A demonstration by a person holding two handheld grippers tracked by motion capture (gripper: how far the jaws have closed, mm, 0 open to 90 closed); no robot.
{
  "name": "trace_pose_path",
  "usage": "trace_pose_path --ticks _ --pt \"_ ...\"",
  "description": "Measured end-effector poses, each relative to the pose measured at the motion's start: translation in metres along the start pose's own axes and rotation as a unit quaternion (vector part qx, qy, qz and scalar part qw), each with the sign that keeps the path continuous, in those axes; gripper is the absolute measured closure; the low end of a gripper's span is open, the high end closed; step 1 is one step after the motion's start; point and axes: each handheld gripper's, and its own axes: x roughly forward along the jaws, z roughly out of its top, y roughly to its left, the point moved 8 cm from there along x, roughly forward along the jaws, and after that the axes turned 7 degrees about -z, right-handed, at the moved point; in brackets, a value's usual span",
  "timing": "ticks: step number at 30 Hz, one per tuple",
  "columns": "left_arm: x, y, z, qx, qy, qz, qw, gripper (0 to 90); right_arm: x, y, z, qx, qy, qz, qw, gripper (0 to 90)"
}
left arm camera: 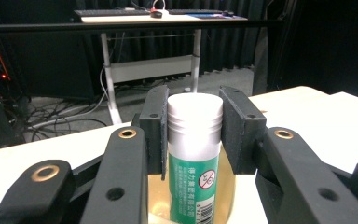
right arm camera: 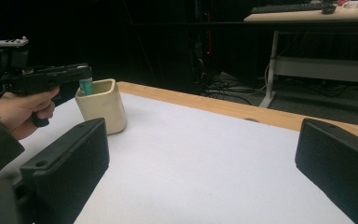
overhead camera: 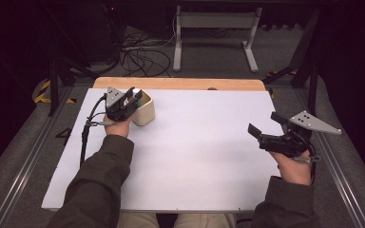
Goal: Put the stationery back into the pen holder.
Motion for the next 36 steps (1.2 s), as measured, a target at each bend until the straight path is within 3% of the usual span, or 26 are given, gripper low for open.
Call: trace_pose_path --ticks 7,36 --pt "0.003 0.000 -0.006 -0.008 0.016 -0.003 0.9998 65.1 0.000 0.001 0.000 0.000 0.001 0.000 1.0000 3.2" --pt "0.015 0.004 -0.015 -0.045 0.042 -0.004 0.9981 64.9 0.000 -0.001 -0.001 0.000 0.002 0.000 1.0000 3.3"
